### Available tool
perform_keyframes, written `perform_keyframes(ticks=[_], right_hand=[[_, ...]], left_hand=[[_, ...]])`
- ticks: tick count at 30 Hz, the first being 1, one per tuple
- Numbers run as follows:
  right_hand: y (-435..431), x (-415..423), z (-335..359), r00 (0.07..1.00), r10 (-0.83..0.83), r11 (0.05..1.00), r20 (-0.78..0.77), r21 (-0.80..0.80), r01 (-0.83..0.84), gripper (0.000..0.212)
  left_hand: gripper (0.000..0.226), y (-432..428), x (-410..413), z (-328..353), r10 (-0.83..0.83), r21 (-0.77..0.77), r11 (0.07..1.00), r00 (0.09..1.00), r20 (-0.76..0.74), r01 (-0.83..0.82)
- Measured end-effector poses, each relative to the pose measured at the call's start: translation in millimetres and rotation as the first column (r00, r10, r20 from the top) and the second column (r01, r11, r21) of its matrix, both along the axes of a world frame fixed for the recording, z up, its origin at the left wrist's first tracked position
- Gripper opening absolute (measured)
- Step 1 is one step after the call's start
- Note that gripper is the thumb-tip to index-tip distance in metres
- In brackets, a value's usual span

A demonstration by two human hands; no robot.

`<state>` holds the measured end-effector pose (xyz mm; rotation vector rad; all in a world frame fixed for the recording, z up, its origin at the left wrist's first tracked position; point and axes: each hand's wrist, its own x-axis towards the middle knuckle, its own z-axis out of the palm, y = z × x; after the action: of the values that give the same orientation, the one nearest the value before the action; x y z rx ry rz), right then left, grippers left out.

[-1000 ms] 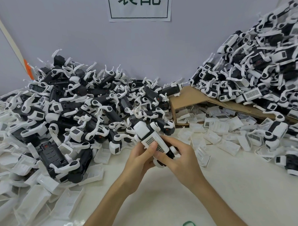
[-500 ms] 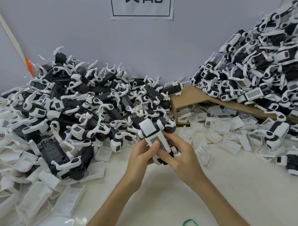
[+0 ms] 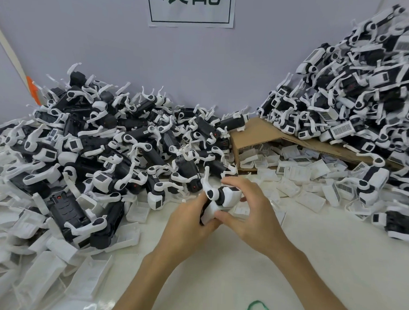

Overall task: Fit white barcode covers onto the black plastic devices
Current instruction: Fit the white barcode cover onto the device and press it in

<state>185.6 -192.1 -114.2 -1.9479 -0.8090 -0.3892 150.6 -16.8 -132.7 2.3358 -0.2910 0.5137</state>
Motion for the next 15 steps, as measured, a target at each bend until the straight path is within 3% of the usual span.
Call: perform_keyframes(ticks=[6, 15], right_hand=[[0.5, 0.7, -0.4, 0.999, -0.053, 0.999, -0.002, -0.001, 0.053, 0.042], [0.1, 1.2, -1.6, 0.999, -0.052, 0.999, 0.011, 0.010, 0.052, 0.047]], left_hand=[[0.034, 2.8, 4.8, 1.1, -0.044, -0.032, 0.999, 0.998, -0.049, 0.042], [0.030, 1.4, -0.6, 4.4, 0.063, 0.124, 0.989, 0.989, 0.131, -0.079]])
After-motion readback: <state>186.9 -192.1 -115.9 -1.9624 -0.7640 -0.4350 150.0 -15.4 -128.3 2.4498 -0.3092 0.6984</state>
